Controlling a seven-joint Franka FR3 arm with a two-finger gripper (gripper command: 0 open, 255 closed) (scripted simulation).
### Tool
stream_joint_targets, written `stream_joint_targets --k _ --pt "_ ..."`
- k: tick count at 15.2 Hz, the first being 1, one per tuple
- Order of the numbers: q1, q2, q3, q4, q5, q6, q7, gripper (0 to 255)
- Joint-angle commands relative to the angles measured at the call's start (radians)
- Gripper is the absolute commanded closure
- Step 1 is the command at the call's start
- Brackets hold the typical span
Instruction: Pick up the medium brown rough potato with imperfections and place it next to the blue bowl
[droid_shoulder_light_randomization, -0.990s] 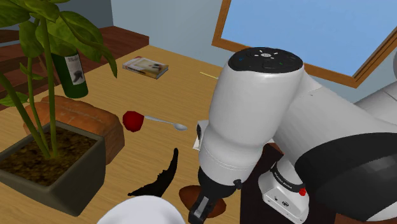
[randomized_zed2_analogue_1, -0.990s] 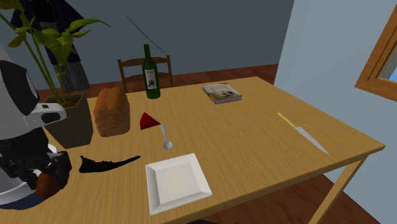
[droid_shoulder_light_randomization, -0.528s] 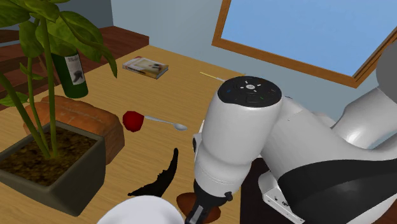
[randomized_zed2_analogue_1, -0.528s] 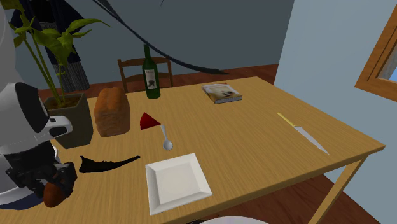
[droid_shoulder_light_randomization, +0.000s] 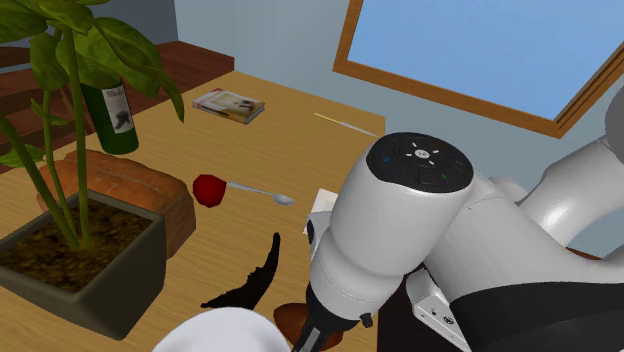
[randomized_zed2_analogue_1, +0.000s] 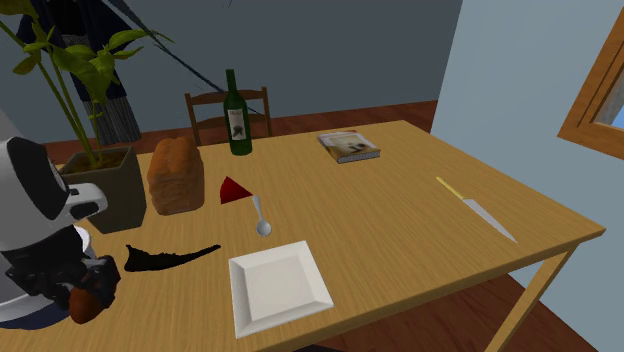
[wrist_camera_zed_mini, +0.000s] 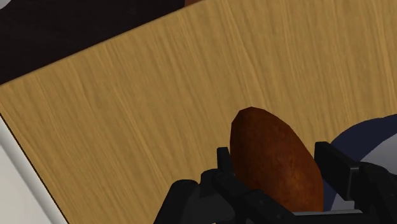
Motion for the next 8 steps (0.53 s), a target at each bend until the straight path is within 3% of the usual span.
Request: stream_joint_targets --k 1,7,8 --pt "-0.026 0.115 0.020 -0.027 0.007 0.066 0.000 255" --pt "-0.081 0.099 0.075 -0.025 0.032 0.060 -0.019 255" --pt "-0.086 0.113 0.087 -0.032 0.029 0.080 -0.013 0"
